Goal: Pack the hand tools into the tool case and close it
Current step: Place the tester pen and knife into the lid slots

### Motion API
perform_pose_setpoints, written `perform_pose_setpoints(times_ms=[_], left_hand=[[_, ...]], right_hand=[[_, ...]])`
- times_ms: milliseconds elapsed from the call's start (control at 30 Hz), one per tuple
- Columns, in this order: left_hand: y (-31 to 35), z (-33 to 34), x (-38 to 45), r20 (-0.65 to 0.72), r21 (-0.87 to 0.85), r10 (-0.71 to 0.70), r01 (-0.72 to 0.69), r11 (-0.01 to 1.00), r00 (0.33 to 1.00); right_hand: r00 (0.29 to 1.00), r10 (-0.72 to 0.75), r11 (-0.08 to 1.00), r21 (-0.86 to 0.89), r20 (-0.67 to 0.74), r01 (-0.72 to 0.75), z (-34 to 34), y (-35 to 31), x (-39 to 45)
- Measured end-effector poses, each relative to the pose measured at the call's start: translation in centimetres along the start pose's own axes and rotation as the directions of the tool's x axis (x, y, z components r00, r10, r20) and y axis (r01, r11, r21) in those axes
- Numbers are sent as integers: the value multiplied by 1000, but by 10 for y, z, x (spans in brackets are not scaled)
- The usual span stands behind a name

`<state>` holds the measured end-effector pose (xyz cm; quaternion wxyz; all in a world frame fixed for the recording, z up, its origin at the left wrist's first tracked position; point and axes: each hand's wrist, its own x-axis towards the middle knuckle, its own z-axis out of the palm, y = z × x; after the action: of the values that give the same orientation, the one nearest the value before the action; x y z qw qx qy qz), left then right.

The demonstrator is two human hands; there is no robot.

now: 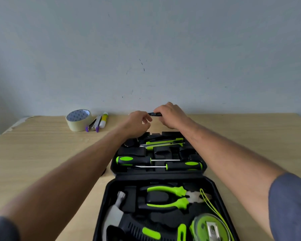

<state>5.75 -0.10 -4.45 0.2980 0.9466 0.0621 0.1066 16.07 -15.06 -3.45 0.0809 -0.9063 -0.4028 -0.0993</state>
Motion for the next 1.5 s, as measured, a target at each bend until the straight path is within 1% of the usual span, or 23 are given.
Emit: perform_pose_setpoints(times_ms=[100,233,367,433,533,600,733,867,967,1067,1233,1400,1500], left_hand=[[-6,3,10,-3,8,-9,9,1000,1000],[-10,3,17,-6,30,-25,25,999,1000],[-13,2,18,-65,74,-24,29,997,998],[-11,1,16,-95,87,-19,28,996,995],[-2,-4,8,-125,99,13,-1,995,992],[4,-8,4,-121,109,40,-27,994,992],[22,-18,-14,-128,158,114,-93,983,985],[35,-26,-36,-50,156,156,-147,977,986],[40,-26,-52,6,147,218,-216,965,976],[45,-19,-68,33,88,223,-225,970,974],[46,-4,-87,71,29,210,-213,977,975],[51,8,-95,70,58,146,-150,987,987],[53,7,-96,66,124,143,-151,981,987]], right_hand=[[1000,-27,998,-57,-9,27,12,2,13],[1000,15,999,-39,7,-15,20,5,22],[991,98,991,81,95,-106,17,6,22],[989,108,982,143,103,-123,12,6,15],[992,93,954,278,82,-113,-4,5,0],[994,71,928,360,87,-98,-15,3,-9],[994,16,909,412,108,-59,-36,-3,-33],[994,3,893,447,112,-53,-51,-6,-66],[995,16,875,481,97,-61,-58,-7,-89],[994,-9,869,493,107,-45,-61,-7,-112],[990,-30,909,416,136,-30,-59,-4,-143],[995,-7,924,382,98,-31,-47,-3,-156],[997,19,918,393,70,-45,-42,-6,-158]])
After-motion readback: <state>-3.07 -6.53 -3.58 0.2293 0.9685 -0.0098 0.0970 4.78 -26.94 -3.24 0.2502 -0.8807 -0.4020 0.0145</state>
